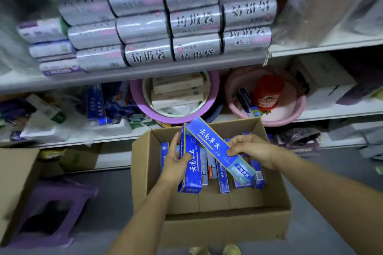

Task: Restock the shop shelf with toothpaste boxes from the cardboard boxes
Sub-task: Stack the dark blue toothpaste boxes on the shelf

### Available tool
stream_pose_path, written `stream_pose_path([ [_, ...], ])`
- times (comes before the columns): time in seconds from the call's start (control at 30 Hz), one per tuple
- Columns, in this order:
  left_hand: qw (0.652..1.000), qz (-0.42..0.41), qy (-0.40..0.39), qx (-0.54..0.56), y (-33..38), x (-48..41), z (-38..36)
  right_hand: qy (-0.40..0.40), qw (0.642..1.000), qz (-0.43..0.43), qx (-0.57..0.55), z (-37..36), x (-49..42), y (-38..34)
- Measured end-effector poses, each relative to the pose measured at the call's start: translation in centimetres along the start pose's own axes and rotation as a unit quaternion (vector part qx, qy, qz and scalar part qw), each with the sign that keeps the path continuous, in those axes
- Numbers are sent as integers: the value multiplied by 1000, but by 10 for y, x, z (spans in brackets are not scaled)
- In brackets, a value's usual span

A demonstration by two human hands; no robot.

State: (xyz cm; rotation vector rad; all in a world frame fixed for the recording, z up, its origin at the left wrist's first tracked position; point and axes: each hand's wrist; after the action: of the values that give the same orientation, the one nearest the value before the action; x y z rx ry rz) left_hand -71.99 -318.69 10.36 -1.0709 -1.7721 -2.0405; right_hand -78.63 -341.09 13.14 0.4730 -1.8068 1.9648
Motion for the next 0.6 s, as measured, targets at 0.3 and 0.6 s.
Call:
stream_pose_path([
  [0.3,986,-160,-29,24,101,107,3,-66,989,122,-41,7,63,-133],
  [0.6,957,-227,-36,179,180,169,18,-42,923,310,224,-23,119,-245],
])
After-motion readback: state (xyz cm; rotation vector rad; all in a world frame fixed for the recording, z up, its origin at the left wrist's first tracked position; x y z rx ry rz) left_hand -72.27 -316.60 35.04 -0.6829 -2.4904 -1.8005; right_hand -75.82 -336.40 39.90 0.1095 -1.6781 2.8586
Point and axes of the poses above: each hand's wrist, its own x-axis away from the middle knuckle, its own z-axis out of the back of the hand, y = z × x, and after that the axes turned 8 degrees about z, right-handed
